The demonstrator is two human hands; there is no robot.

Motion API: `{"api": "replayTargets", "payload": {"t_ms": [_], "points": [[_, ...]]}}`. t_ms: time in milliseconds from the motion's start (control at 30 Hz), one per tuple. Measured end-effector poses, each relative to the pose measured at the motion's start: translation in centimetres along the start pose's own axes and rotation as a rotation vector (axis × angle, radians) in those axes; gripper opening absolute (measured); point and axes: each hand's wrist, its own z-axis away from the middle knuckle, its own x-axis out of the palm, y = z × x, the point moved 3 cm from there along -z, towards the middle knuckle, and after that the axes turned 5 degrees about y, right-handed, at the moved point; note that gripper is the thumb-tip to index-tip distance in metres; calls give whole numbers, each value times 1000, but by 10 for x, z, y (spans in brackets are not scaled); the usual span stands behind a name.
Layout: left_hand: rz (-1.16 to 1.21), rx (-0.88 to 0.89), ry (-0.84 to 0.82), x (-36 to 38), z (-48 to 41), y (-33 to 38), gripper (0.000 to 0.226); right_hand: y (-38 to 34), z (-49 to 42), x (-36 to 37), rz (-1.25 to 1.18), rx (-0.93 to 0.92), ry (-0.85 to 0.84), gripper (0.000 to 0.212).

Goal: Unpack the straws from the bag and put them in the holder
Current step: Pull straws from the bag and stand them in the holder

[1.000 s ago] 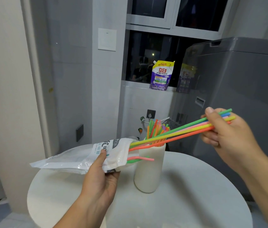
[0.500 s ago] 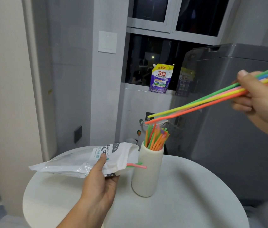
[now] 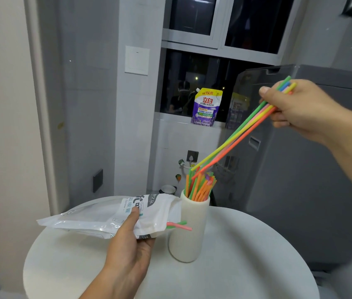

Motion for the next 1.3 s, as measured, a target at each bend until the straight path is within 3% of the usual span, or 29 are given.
{"api": "replayTargets", "payload": {"t_ms": [400, 1300], "points": [[-37, -2, -18, 0, 4, -3, 39, -10, -17, 11, 111, 11, -124, 36], [-25, -22, 1, 1, 1, -4, 42, -26, -33, 40, 286, -16, -285, 39]]}}
